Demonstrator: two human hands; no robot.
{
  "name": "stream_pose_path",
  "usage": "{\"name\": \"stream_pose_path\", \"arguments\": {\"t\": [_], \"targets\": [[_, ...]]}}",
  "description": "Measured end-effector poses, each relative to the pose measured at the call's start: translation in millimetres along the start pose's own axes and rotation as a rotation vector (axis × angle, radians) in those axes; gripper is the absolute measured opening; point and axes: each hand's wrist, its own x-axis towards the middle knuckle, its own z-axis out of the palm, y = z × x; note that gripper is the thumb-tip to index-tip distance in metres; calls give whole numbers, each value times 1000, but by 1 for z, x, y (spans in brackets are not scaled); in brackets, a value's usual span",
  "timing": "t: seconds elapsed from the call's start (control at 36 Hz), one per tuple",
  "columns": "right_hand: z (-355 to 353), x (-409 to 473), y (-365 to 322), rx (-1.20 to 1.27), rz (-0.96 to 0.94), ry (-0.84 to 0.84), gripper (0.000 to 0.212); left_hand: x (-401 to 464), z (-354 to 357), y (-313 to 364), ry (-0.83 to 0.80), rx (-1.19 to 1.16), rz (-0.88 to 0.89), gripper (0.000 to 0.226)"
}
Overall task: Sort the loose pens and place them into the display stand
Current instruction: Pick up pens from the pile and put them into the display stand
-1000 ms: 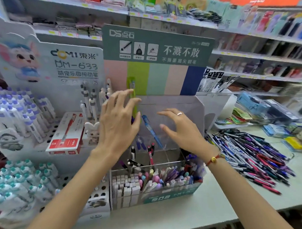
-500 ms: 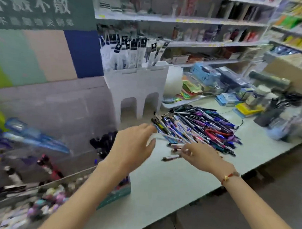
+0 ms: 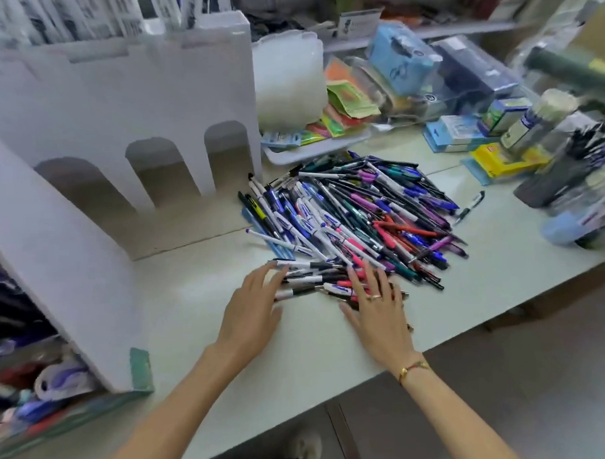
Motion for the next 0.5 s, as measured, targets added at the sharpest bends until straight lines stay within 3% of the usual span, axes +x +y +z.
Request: {"name": "stream_pose_path", "arguments": {"t": [0.11, 0.19, 0.28, 0.5], "targets": [[4, 11, 7, -41, -144, 126, 62, 29, 14, -5, 65, 266, 249, 69], [3, 19, 13, -76, -204, 258, 64, 44, 10, -5, 48, 379, 333, 71], [-2, 25, 18, -155, -236, 340, 66, 52, -2, 6, -40, 420, 339, 62], [-16, 27, 16, -282, -334, 250, 40, 61, -9, 34, -244, 739, 200, 33]]}}
